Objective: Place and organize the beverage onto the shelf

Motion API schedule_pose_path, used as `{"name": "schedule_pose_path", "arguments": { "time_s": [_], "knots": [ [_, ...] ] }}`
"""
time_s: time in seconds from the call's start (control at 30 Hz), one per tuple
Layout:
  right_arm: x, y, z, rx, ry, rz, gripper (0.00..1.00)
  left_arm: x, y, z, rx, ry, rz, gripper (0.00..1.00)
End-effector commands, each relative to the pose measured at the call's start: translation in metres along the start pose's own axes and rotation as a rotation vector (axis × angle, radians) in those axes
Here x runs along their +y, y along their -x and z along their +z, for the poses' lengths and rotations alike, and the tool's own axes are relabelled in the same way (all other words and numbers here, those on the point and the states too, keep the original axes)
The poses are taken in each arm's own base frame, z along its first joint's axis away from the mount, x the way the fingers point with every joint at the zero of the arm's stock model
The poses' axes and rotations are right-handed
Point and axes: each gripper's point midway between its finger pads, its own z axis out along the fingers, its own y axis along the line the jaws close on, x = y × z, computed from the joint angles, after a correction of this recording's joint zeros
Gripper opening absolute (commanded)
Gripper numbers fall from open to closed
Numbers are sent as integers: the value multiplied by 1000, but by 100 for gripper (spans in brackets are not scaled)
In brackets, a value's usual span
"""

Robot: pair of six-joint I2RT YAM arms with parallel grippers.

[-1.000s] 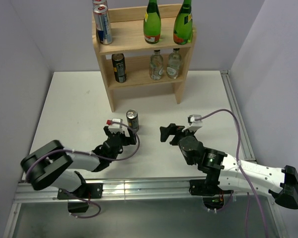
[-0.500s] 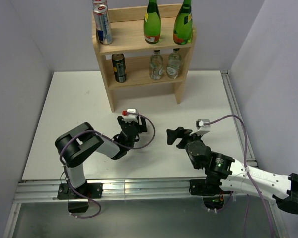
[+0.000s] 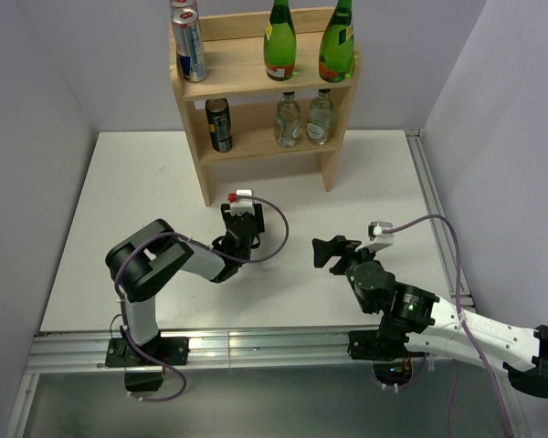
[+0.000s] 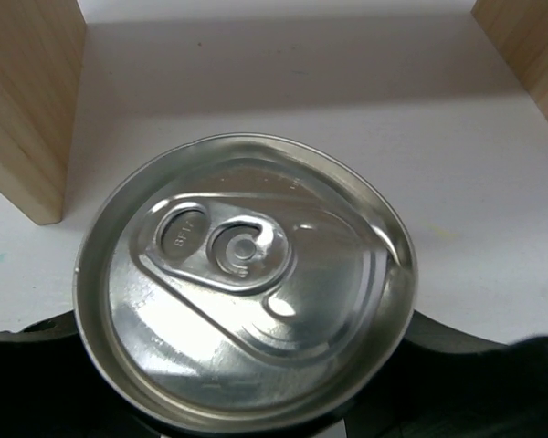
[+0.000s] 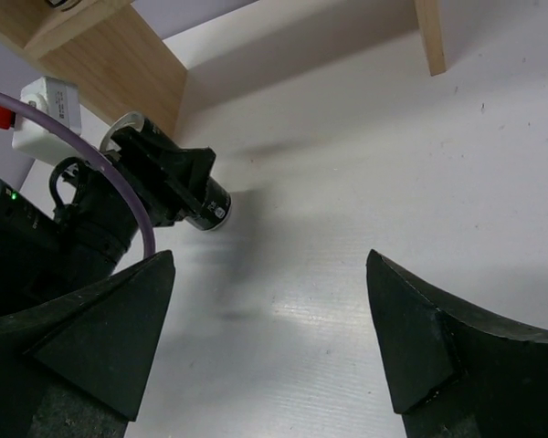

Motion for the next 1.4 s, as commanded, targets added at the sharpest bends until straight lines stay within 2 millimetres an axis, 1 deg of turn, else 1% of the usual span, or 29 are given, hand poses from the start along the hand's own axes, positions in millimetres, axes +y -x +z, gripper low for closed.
{"name": "schedule_pose_path", "arguments": {
  "time_s": [0.0, 0.03, 0.07, 0.1, 0.13, 0.17, 0.2, 0.23, 0.3, 0.33, 0.4, 0.43, 0.47, 0.5, 0.57, 0.6, 0.8, 0.93, 1.03, 1.2, 1.37],
  "knots": [
    [-7, 1, -1, -19, -25, 5, 92, -3, 44, 3, -68, 35, -34, 0],
    [-7, 1, -1, -22, -25, 7, 92, -9, 66, 3, -89, 33, -53, 0],
    [-7, 1, -1, -21, -24, 9, 91, -9, 70, 2, -73, 35, -17, 0],
    [-7, 0, -1, -21, -24, 9, 91, -12, 79, 2, -78, 27, -12, 0],
    [-7, 0, 0, -20, -25, 9, 91, -19, 108, 2, -115, 20, -41, 0],
    [-7, -1, 0, -18, -25, 7, 91, -21, 119, 1, -123, 19, -38, 0],
    [-6, -1, 1, -19, -26, 7, 91, -21, 126, 1, -115, 25, -5, 0],
    [-6, 0, 1, -19, -26, 8, 91, -28, 153, 3, -148, 25, -32, 0],
    [-5, -1, 1, -16, -26, 6, 91, -33, 168, 5, -140, 3, -10, 0],
    [-5, -1, 1, -18, -24, 8, 90, -36, 190, 8, -163, 1, -34, 0],
    [-5, 0, 1, -20, -23, 10, 90, -40, 208, 12, -175, -17, -40, 0],
    [-4, 0, 1, -20, -23, 10, 90, -40, 224, 17, -186, -5, -46, 0],
    [-5, 0, 1, -20, -25, 9, 90, -39, 231, 20, -193, -2, -41, 0],
    [-5, -1, 1, -16, -26, 7, 90, -40, 244, 27, -201, -3, -43, 0],
    [-5, 1, 1, -20, -27, 11, 90, -41, 258, 33, -211, -8, -42, 0],
    [-6, 1, 0, -20, -29, 13, 89, -41, 268, 41, -223, -7, -47, 0],
    [-11, 4, -2, -31, -41, 21, 89, -41, 288, 62, -245, -7, -41, 0],
    [-13, 3, -2, -30, -49, 17, 88, -42, 292, 69, -253, -13, -37, 0],
    [-12, 1, -1, -25, -46, 16, 88, -43, 290, 75, -253, -14, -40, 0],
    [-11, -1, 0, -22, -45, 15, 88, -43, 281, 84, -251, 6, -32, 0],
    [-13, -3, 0, -21, -50, 13, 87, -41, 279, 92, -257, 22, -35, 0]
  ]
}}
